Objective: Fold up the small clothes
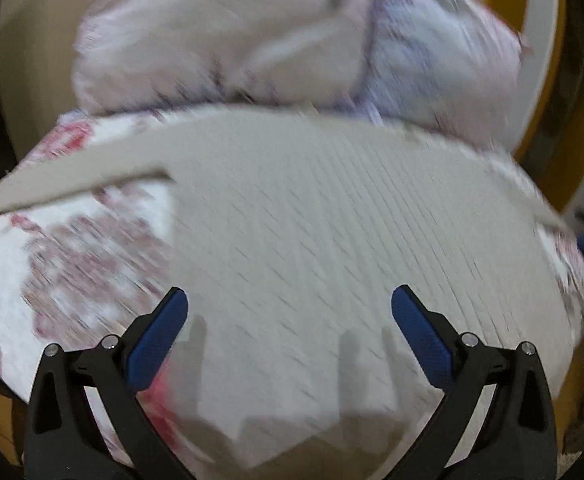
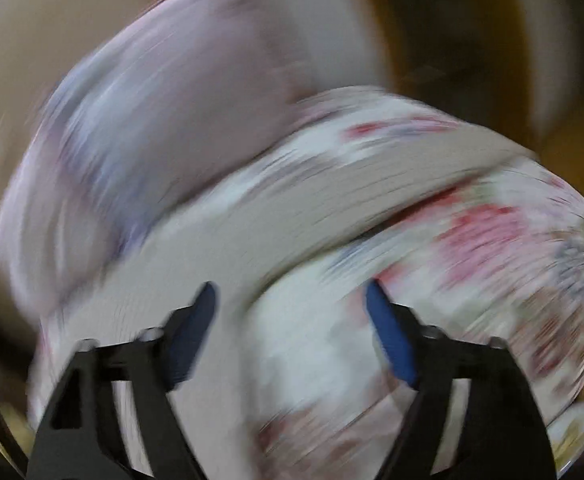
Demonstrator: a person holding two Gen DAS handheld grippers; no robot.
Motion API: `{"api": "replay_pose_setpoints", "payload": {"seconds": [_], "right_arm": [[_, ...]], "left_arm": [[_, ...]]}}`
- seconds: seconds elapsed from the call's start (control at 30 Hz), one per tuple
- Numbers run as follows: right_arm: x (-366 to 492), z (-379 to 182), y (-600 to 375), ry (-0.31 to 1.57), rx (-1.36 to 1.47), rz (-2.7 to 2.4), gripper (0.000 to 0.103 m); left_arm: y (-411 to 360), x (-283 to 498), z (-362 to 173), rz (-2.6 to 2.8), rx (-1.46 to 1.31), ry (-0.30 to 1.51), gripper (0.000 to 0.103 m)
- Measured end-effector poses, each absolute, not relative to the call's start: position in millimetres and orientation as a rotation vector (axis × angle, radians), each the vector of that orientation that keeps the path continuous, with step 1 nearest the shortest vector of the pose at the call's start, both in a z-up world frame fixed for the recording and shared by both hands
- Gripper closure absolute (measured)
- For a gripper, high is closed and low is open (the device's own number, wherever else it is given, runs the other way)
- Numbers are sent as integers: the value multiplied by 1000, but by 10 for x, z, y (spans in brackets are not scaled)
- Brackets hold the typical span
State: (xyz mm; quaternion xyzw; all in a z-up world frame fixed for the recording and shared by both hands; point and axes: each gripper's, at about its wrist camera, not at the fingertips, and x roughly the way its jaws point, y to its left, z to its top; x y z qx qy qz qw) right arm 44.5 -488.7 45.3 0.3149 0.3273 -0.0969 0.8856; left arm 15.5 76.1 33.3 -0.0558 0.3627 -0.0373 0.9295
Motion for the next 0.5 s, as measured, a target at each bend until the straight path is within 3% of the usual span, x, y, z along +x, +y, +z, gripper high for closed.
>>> {"api": "replay_pose_setpoints", "payload": {"seconds": [0.07,0.23,0.3,0.33,0.4,0.5], "right_arm": [[515,308,-5602,665,824,-329,50],[583,-126,-6521,646,1113,-465,58],[642,-227,-6649,623,1149,-476,74],[665,-253,-6682,619,1150,-490,91],[744,-287,-6737,620,1137,-514,95],[953,103,-6447,582,921,-548,96]], "left_arm": [[993,230,367,-39,-148,710,2],[1673,502,385,94,-231,706,2],[1957,541,380,154,-264,691,2],[2081,553,365,174,-282,691,2],[2276,556,353,200,-315,689,2],[2575,514,360,249,-361,660,2]]}}
